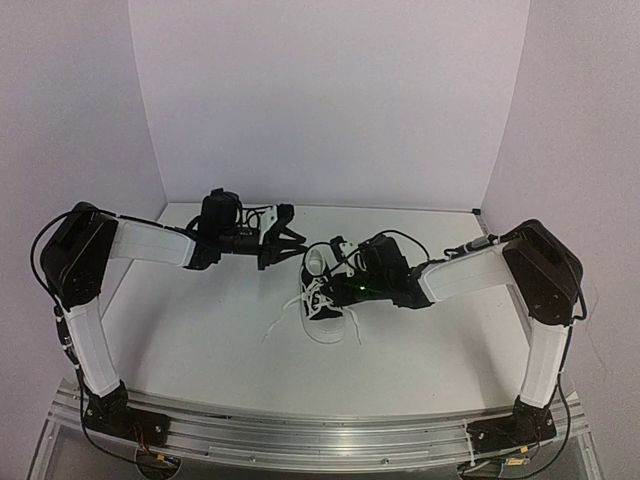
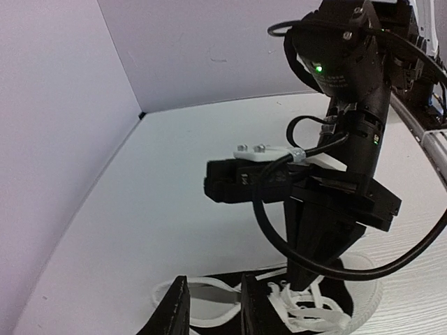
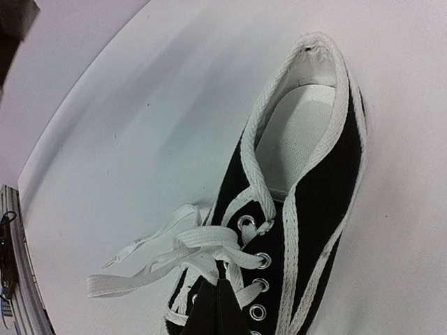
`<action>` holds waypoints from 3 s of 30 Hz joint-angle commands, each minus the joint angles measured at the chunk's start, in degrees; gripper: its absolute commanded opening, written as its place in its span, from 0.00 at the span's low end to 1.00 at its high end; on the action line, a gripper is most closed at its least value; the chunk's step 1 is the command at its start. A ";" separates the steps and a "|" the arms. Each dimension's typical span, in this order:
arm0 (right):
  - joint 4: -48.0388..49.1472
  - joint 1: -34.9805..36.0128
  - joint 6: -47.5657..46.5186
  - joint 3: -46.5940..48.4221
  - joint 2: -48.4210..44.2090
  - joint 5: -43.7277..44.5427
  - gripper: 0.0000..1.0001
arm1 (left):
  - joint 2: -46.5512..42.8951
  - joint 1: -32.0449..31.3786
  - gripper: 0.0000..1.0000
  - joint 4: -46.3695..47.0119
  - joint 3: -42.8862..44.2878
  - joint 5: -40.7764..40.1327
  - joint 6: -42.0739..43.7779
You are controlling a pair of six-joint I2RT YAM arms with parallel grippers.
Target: Tie the shoes
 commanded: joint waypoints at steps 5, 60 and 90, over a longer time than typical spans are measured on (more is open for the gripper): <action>1.71 0.17 2.83 -0.12 -1.24 0.56 0.00 | 6.75 -3.04 0.24 -4.02 3.34 -0.25 -11.43; -0.55 0.98 8.27 5.42 3.86 2.29 0.00 | 8.84 -4.61 0.00 -8.66 1.03 -3.33 -7.35; 1.37 0.91 6.30 6.61 6.30 3.38 0.00 | 11.28 -1.25 0.22 -9.61 6.02 -5.56 -4.97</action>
